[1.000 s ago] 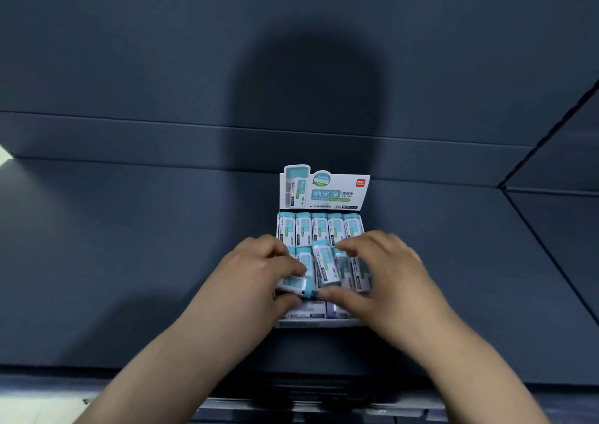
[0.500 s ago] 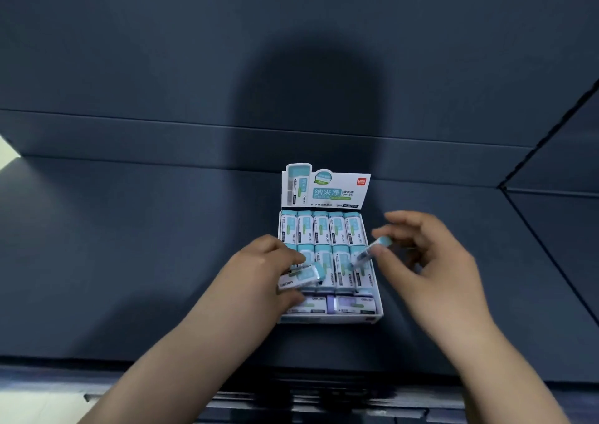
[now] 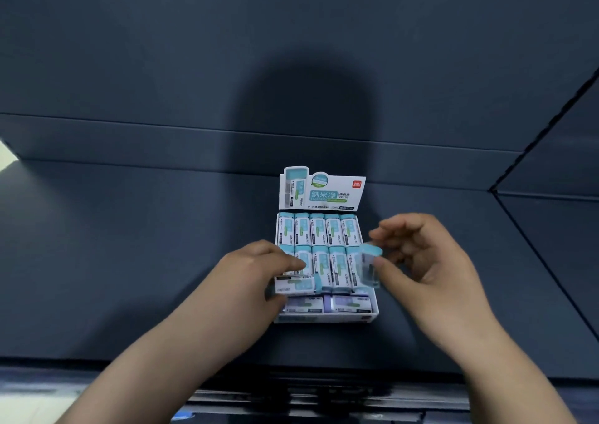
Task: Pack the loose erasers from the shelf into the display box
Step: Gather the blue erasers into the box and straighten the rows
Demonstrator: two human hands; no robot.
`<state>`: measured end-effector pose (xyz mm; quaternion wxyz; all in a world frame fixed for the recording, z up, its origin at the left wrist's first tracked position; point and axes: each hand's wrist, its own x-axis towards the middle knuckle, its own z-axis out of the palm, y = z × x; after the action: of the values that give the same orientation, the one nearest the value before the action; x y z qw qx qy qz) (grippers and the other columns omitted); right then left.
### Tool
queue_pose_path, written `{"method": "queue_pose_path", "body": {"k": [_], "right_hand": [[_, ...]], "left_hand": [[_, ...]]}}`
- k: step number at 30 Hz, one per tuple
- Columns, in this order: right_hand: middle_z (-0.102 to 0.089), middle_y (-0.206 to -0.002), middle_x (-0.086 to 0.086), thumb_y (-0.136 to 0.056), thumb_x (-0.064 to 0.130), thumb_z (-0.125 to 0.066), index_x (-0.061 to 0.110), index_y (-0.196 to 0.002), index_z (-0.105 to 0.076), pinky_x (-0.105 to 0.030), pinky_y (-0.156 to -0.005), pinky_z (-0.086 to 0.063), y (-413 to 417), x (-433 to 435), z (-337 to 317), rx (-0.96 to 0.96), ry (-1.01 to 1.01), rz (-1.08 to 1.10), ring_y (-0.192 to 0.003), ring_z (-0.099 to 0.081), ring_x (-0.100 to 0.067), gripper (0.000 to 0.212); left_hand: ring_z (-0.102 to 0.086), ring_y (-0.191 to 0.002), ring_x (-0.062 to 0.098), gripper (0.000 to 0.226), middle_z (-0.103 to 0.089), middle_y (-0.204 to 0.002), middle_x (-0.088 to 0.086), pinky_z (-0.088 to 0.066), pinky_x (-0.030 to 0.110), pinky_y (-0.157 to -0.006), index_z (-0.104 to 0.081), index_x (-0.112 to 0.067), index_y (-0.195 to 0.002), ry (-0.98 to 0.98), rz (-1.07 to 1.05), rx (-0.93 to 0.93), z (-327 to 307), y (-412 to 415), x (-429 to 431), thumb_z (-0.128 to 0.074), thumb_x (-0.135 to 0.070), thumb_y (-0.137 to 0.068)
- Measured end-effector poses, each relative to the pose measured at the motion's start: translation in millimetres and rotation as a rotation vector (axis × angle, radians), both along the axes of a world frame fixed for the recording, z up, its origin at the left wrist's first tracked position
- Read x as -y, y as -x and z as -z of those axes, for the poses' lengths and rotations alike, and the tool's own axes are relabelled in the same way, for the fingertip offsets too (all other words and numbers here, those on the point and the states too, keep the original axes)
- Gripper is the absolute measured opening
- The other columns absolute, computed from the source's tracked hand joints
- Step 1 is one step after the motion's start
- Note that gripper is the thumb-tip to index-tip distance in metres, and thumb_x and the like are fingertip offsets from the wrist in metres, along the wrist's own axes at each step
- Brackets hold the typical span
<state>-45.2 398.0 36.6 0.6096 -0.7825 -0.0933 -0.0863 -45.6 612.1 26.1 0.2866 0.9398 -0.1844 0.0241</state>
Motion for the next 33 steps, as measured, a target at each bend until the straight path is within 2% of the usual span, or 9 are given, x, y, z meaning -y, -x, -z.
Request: {"method": "queue_pose_path", "body": {"k": [3,6,11,14,18,21,26,28,33], "right_hand": [[-0.068,-0.084,0.005,-0.075,-0.01,-0.066,0.029,-0.083,-0.061,-0.016,-0.075,-0.05,0,-5,10,-0.079,-0.061,-0.006,-0.078,-0.064,-0.009,0.04],[-0.068,-0.082,0.008,-0.074,-0.007,-0.068,0.034,-0.079,-0.061,-0.012,-0.071,-0.048,1,-15,26,-0.094,0.125,0.016,-0.074,-0.063,-0.003,0.042],[-0.061,-0.092,0.014,-0.071,0.003,-0.073,0.036,-0.085,-0.057,-0.001,-0.073,-0.04,2,-27,31,-0.024,0.358,-0.035,-0.087,-0.057,0.002,0.039],[-0.061,-0.099,0.013,-0.072,-0.001,-0.071,0.034,-0.086,-0.058,-0.003,-0.077,-0.042,0,-34,30,-0.018,0.349,-0.078,-0.091,-0.057,0.002,0.04],[-0.065,-0.091,0.013,-0.075,0.002,-0.07,0.035,-0.082,-0.054,-0.011,-0.076,-0.048,-9,-29,11,-0.083,0.237,-0.034,-0.084,-0.06,0.002,0.037],[-0.068,-0.094,0.015,-0.077,-0.001,-0.066,0.032,-0.084,-0.049,-0.006,-0.074,-0.046,-18,-16,-3,-0.128,0.308,-0.09,-0.085,-0.06,0.006,0.037],[-0.064,-0.096,0.01,-0.08,0.003,-0.065,0.039,-0.086,-0.056,-0.003,-0.073,-0.043,-21,-18,7,-0.158,0.471,-0.149,-0.081,-0.059,0.0,0.038],[-0.062,-0.096,0.011,-0.08,0.003,-0.065,0.039,-0.087,-0.061,-0.003,-0.071,-0.043,-24,-19,11,-0.123,0.392,-0.078,-0.077,-0.058,0.001,0.036],[-0.057,-0.097,0.011,-0.076,0.012,-0.073,0.039,-0.078,-0.063,-0.003,-0.07,-0.042,-29,-19,19,-0.126,0.315,0.093,-0.068,-0.055,0.005,0.029]], "left_hand": [[-0.045,-0.089,-0.009,0.044,-0.044,-0.102,-0.028,-0.024,-0.01,-0.076,-0.058,-0.034,-0.12,-0.003,0.008,-0.037,1,2,2,-0.068,-0.017,-0.081],[-0.053,-0.094,-0.003,0.041,-0.047,-0.103,-0.025,-0.026,-0.009,-0.075,-0.061,-0.032,-0.118,-0.027,0.003,-0.044,4,3,2,-0.067,-0.014,-0.081],[-0.045,-0.106,-0.004,0.04,-0.053,-0.115,-0.02,-0.024,-0.005,-0.084,-0.058,-0.032,-0.121,-0.032,0.011,-0.014,7,4,4,-0.064,-0.018,-0.084],[-0.046,-0.112,0.001,0.041,-0.055,-0.117,-0.018,-0.029,0.007,-0.093,-0.057,-0.032,-0.123,-0.057,-0.005,-0.015,7,5,7,-0.064,-0.02,-0.084],[-0.049,-0.112,0.004,0.039,-0.057,-0.118,-0.016,-0.029,0.009,-0.093,-0.059,-0.029,-0.122,-0.061,-0.017,-0.002,8,6,5,-0.064,-0.021,-0.084],[-0.05,-0.11,0.006,0.037,-0.058,-0.118,-0.013,-0.034,0.012,-0.093,-0.059,-0.028,-0.122,-0.052,-0.03,0.002,8,9,5,-0.063,-0.023,-0.085],[-0.041,-0.11,0.01,0.054,-0.044,-0.116,-0.01,-0.042,0.027,-0.094,-0.033,-0.041,-0.138,-0.123,0.004,0.029,6,18,16,-0.049,-0.027,-0.089],[-0.04,-0.106,0.01,0.054,-0.04,-0.112,-0.007,-0.042,0.026,-0.092,-0.031,-0.044,-0.139,-0.145,0.029,0.0,7,19,22,-0.045,-0.026,-0.09],[-0.046,-0.08,0.0,0.036,-0.043,-0.1,-0.008,-0.032,0.003,-0.074,-0.06,-0.032,-0.12,0.091,-0.027,0.022,7,12,25,-0.057,-0.019,-0.087]]}}
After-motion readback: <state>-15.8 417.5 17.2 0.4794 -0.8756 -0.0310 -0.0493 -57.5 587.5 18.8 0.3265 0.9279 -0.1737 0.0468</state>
